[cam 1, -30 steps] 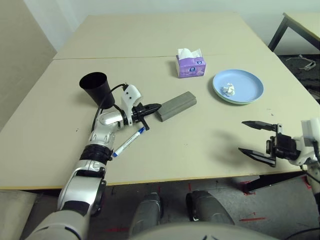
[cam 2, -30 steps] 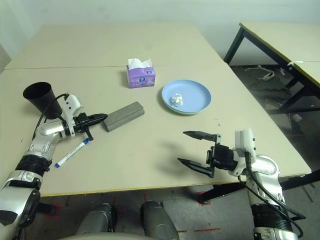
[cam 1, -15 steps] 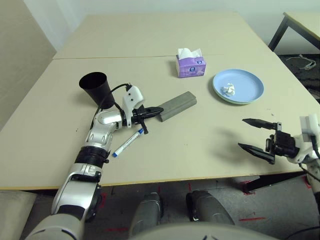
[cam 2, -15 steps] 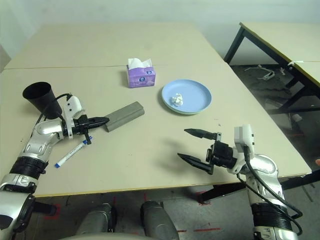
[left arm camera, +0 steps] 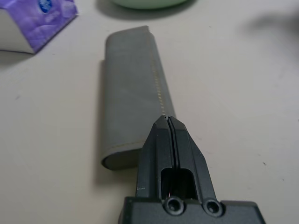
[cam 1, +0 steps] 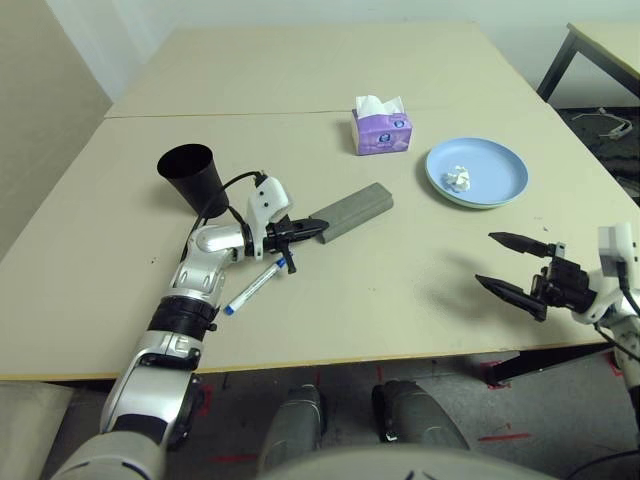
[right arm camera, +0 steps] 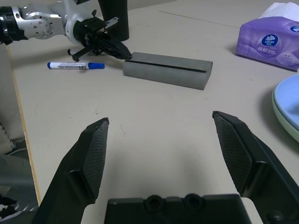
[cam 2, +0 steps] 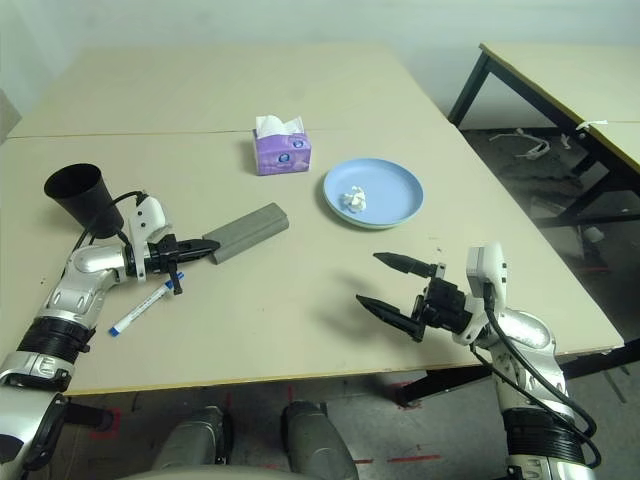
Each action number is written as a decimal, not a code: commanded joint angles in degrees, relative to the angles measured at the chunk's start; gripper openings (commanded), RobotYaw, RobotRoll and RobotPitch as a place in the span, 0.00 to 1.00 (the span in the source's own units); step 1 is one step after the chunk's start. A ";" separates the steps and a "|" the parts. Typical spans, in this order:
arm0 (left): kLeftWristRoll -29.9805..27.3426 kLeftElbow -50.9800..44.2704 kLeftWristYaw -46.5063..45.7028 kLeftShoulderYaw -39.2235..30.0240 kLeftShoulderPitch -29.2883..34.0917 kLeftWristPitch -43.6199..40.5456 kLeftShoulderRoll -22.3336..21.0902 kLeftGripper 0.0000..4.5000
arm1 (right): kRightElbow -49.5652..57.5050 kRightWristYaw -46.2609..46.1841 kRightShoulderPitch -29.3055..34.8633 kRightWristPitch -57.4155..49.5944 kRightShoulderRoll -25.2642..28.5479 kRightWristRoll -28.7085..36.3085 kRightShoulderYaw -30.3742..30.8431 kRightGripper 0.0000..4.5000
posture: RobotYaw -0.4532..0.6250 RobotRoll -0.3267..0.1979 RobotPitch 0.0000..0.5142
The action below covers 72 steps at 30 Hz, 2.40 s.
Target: Organize and tidy the items on the table.
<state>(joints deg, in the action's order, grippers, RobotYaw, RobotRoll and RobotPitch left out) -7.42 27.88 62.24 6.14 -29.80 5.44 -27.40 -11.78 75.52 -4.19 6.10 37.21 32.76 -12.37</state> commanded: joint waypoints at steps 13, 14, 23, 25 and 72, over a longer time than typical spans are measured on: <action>2.87 0.80 -0.21 1.85 0.57 1.90 -2.71 0.01 | 0.53 -0.17 -0.07 -0.01 0.44 -0.90 -0.21 1.00 | 0.27 0.62 0.18; 2.96 0.78 -0.23 1.95 0.63 1.90 -2.74 0.01 | 0.57 -0.18 -0.06 0.00 0.44 -0.92 -0.20 1.00 | 0.27 0.62 0.19; 1.86 -1.64 0.73 1.39 1.08 0.09 -3.71 0.36 | 0.62 -1.62 0.28 -0.67 0.60 -1.53 -0.14 1.00 | 0.27 0.62 0.19; -0.19 -4.81 1.76 0.14 2.08 -2.82 -5.22 0.52 | 0.62 -2.00 0.34 -0.81 0.58 -1.79 -0.09 1.00 | 0.28 0.62 0.19; -12.53 -51.64 -8.87 6.41 9.18 -65.01 -35.91 0.99 | -0.91 14.13 -0.68 11.29 1.69 -5.18 6.01 1.00 | 0.32 0.62 0.22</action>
<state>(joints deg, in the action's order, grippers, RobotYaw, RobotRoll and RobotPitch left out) -20.95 -23.76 53.79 11.13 -20.77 -60.05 -63.80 -13.33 89.02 -5.24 16.72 38.49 28.17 -7.09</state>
